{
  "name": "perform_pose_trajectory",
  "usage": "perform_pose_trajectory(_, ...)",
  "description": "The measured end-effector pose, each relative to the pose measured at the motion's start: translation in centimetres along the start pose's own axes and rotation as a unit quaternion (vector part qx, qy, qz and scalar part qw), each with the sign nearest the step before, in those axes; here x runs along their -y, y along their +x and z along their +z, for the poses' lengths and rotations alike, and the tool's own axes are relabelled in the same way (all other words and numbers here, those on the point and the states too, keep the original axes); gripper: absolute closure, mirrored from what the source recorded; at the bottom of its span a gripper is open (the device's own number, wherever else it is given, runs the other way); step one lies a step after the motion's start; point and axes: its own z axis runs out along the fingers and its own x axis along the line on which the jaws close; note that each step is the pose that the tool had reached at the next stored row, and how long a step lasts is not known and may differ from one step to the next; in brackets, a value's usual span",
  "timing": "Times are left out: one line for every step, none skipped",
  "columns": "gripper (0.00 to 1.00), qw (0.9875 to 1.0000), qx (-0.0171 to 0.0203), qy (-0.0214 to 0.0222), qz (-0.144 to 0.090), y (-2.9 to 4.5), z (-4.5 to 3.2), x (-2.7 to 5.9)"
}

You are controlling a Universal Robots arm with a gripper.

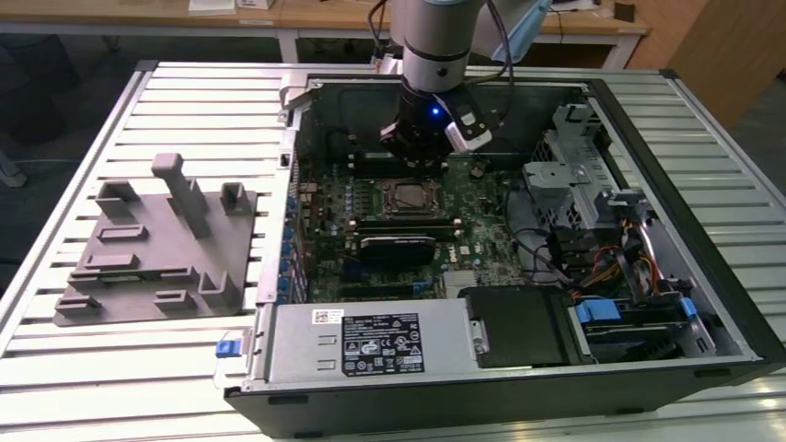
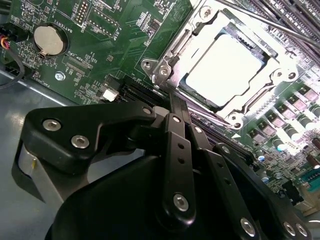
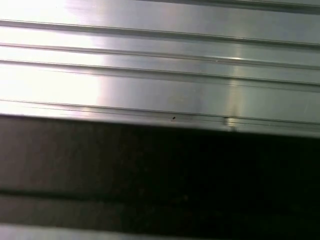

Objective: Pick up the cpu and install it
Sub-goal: 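Install the first cpu locking lever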

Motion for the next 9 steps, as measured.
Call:
perform_pose_trajectory(0.89,1.0000,0.0001,0.0002,0.000,0.00,0.00,0.00)
perform_pose_trajectory(0.89,1.0000,0.0001,0.0011,0.000,-0.01,0.01,-0.01)
perform_pose_trajectory(0.89,1.0000,-0.0001,0.0035,0.000,-0.01,0.00,-0.01)
perform_pose_trajectory(0.89,1.0000,-0.0004,0.0069,0.000,0.00,0.00,0.00)
perform_pose_trajectory(0.89,0.9999,-0.0005,0.0100,0.000,-0.01,0.04,0.00)
perform_pose_trajectory(0.89,0.9999,-0.0006,0.0128,0.000,-0.02,0.10,0.00)
perform_pose_trajectory(0.89,0.9999,-0.0008,0.0151,0.000,-0.02,0.14,0.01)
perform_pose_trajectory(0.89,0.9999,-0.0009,0.0172,0.000,-0.03,0.18,0.01)
perform_pose_trajectory(0.89,0.9998,-0.0011,0.0191,0.000,-0.03,0.21,0.01)
